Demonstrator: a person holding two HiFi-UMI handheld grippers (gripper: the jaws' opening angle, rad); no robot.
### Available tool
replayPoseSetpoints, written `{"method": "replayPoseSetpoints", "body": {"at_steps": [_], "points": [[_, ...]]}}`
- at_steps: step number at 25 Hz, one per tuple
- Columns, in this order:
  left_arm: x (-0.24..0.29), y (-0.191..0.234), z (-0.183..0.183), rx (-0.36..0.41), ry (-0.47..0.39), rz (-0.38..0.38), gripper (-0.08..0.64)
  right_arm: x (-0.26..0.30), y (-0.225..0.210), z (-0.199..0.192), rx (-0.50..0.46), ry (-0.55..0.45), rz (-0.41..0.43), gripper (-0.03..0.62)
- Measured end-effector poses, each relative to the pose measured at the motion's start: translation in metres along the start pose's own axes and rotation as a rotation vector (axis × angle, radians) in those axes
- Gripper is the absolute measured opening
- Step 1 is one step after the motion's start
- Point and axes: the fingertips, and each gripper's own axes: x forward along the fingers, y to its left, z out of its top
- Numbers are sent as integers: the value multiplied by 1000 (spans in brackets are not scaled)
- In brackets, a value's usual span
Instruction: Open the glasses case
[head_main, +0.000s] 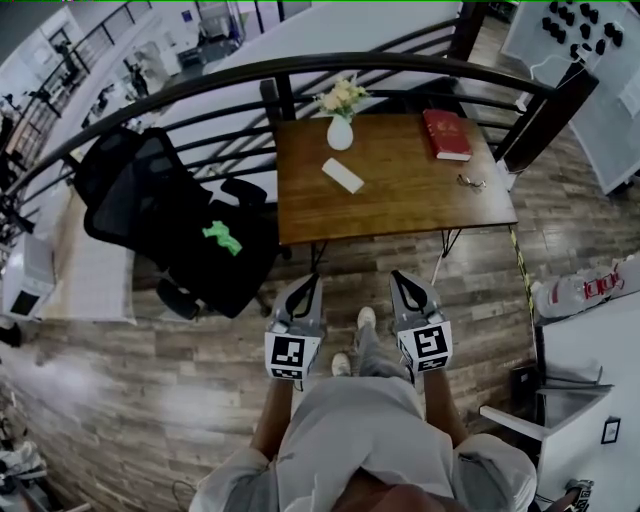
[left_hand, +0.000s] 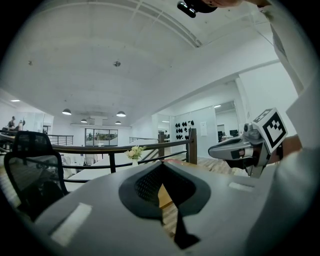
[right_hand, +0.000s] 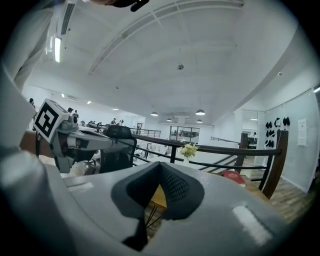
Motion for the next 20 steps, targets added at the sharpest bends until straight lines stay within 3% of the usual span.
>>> {"method": "replayPoseSetpoints", "body": {"at_steps": [20], "points": [[129,55,13,9,21,78,20,128,-86,18,16,-36,86,3]]}}
